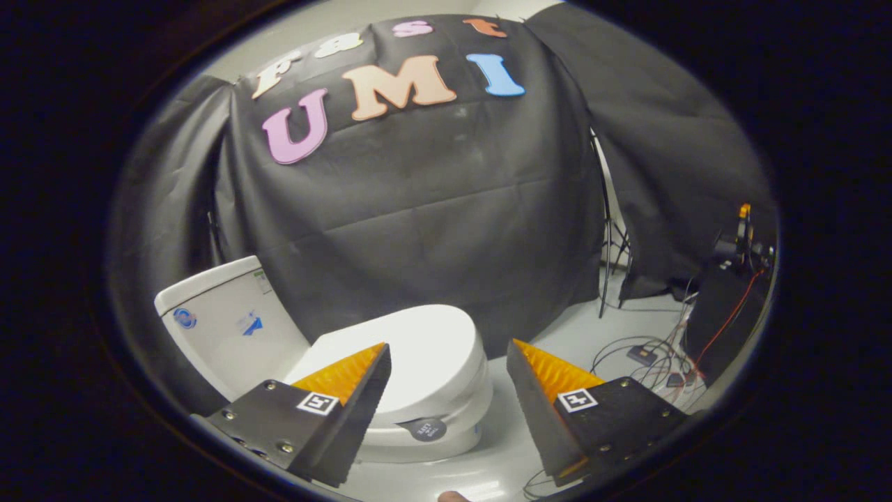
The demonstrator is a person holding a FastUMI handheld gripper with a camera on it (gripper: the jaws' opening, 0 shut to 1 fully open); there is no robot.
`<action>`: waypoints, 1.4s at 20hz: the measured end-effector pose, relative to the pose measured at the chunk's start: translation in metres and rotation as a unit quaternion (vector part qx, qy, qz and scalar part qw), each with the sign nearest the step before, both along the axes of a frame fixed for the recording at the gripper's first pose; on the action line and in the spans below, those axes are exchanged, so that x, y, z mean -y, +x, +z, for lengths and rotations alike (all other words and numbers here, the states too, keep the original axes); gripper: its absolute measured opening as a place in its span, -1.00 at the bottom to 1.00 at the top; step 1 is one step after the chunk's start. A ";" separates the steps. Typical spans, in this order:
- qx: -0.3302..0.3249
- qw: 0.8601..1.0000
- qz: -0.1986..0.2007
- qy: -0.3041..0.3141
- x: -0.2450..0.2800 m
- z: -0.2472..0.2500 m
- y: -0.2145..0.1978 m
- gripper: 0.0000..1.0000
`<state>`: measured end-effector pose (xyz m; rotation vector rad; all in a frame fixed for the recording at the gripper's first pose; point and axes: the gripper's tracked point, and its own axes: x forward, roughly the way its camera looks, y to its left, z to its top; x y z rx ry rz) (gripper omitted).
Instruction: Open the toilet lid.
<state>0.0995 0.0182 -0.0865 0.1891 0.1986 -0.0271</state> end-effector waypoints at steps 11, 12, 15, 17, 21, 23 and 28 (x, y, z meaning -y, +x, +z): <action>-0.168 0.977 -0.009 0.131 -0.029 -0.118 0.024 0.83; -0.179 0.974 -0.011 0.142 -0.032 -0.126 0.022 0.78; -0.207 0.960 -0.017 0.187 -0.037 -0.146 0.018 0.70; -0.207 0.949 -0.019 0.236 -0.040 -0.146 0.017 0.38; -0.227 0.923 -0.034 0.311 -0.038 -0.159 0.016 -0.05; -0.222 0.902 -0.037 0.367 -0.040 -0.161 0.014 -0.64; -0.219 0.886 0.008 0.408 -0.059 -0.158 0.015 -0.65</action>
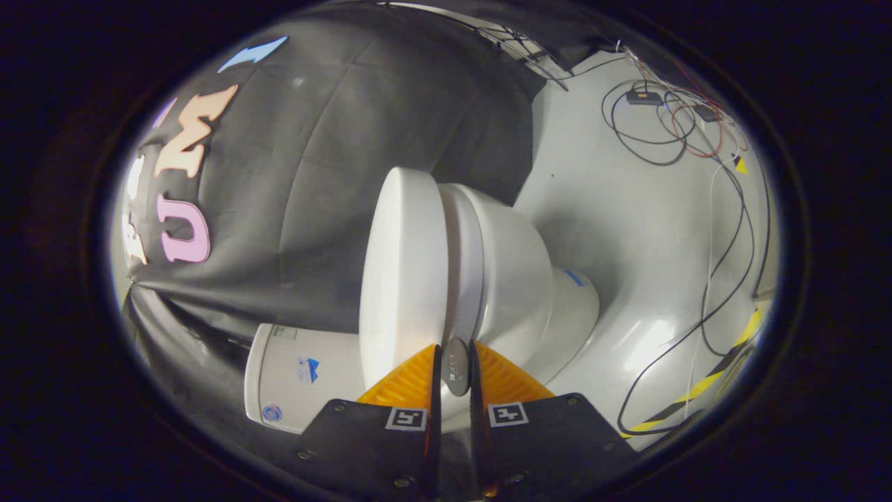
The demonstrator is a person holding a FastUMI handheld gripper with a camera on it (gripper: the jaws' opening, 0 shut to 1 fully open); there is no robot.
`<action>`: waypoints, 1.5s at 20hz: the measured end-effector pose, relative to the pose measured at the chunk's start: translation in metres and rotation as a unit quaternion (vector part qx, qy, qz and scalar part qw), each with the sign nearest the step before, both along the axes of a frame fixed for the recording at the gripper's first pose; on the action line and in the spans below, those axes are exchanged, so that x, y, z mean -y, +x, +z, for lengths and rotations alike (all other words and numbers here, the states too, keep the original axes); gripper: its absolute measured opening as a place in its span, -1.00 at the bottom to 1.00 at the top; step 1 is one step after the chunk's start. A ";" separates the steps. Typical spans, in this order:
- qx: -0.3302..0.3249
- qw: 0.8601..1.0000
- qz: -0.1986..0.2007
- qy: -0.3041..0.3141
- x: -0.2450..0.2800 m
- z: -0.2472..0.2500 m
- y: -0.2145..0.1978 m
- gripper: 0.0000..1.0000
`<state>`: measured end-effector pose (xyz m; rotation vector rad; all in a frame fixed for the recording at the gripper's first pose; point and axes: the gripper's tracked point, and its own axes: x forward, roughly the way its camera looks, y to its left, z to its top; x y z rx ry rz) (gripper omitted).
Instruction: Open the toilet lid.
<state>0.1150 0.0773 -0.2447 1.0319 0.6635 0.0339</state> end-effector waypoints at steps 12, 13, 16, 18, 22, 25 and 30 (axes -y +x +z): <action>0.037 0.998 0.032 -0.051 -0.007 0.029 -0.002 -0.98; 0.043 0.997 0.035 -0.058 -0.008 0.037 -0.005 -0.98; 0.060 0.995 0.036 -0.067 -0.012 0.058 -0.008 -0.98; 0.067 0.993 0.041 -0.089 -0.016 0.068 -0.008 -0.98; 0.087 0.991 0.049 -0.090 -0.034 0.096 -0.011 -0.98; 0.100 0.986 0.062 -0.121 -0.043 0.114 -0.016 -0.98; 0.111 0.977 0.073 -0.166 -0.058 0.134 -0.022 -0.98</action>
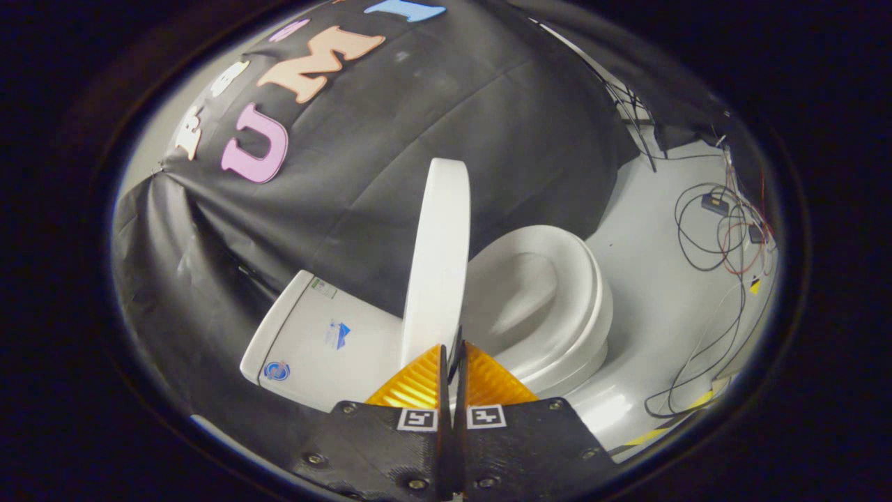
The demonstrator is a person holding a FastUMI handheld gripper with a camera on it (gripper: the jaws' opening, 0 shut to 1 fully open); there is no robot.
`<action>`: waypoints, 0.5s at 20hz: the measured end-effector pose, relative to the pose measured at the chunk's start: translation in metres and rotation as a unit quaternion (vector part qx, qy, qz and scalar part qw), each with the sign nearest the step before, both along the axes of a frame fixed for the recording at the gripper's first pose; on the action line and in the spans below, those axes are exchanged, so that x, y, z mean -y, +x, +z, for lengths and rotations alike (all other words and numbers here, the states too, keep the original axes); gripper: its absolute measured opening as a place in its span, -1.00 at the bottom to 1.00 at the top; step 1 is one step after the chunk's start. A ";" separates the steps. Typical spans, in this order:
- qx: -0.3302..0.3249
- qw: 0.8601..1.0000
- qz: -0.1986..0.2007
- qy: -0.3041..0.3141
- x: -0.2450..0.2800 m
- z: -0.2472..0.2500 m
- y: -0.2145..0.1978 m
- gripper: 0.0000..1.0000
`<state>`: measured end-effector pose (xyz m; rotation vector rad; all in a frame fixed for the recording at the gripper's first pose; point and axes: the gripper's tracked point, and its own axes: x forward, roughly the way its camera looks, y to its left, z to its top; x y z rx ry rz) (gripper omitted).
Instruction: Open the toilet lid.
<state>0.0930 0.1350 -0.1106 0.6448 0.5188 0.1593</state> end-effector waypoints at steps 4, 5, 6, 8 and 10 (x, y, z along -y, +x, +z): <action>0.004 1.000 -0.002 -0.028 -0.003 0.006 -0.001 -0.98; 0.006 0.999 -0.001 -0.036 -0.006 0.009 -0.001 -0.98; 0.010 0.999 0.000 -0.049 -0.010 0.014 -0.001 -0.98; 0.021 0.997 0.004 -0.076 -0.017 0.022 -0.002 -0.98; 0.030 0.995 0.007 -0.097 -0.026 0.031 -0.003 -0.98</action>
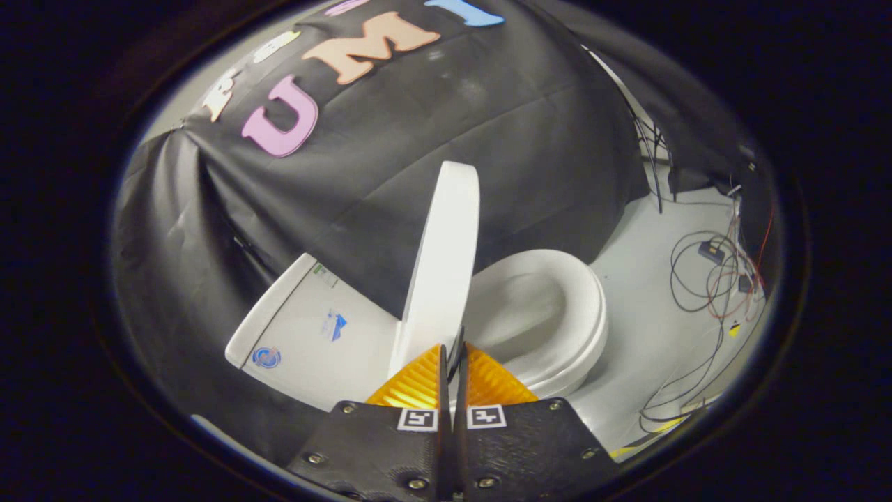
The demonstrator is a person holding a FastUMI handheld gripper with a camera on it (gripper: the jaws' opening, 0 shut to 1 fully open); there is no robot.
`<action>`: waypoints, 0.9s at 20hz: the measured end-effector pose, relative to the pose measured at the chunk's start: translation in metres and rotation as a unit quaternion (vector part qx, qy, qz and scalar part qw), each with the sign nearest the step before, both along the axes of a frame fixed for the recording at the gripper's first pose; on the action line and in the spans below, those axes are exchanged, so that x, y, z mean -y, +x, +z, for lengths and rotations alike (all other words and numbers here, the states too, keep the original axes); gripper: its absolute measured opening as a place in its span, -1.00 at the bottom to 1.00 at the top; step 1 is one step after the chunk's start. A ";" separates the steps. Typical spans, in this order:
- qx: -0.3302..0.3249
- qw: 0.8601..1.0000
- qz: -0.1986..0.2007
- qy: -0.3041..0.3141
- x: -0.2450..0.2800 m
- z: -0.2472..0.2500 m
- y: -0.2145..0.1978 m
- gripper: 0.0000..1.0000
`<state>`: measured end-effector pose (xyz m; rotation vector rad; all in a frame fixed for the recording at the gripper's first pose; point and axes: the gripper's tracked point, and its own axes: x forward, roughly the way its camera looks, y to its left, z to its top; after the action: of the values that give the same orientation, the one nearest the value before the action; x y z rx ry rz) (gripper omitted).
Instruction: Open the toilet lid.
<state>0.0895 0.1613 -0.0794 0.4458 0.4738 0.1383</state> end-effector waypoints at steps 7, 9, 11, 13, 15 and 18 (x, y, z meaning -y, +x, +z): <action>0.025 0.999 0.011 -0.045 -0.026 0.021 -0.005 -0.98; 0.034 0.998 0.017 -0.058 -0.036 0.028 -0.006 -0.98; 0.043 0.996 0.025 -0.073 -0.044 0.033 -0.007 -0.98; 0.052 0.994 0.031 -0.087 -0.053 0.038 -0.009 -0.98; 0.060 0.993 0.036 -0.097 -0.062 0.043 -0.010 -0.98; 0.071 0.990 0.042 -0.112 -0.076 0.050 -0.012 -0.98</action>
<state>0.0772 0.2376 -0.0296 0.1945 0.3624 0.1951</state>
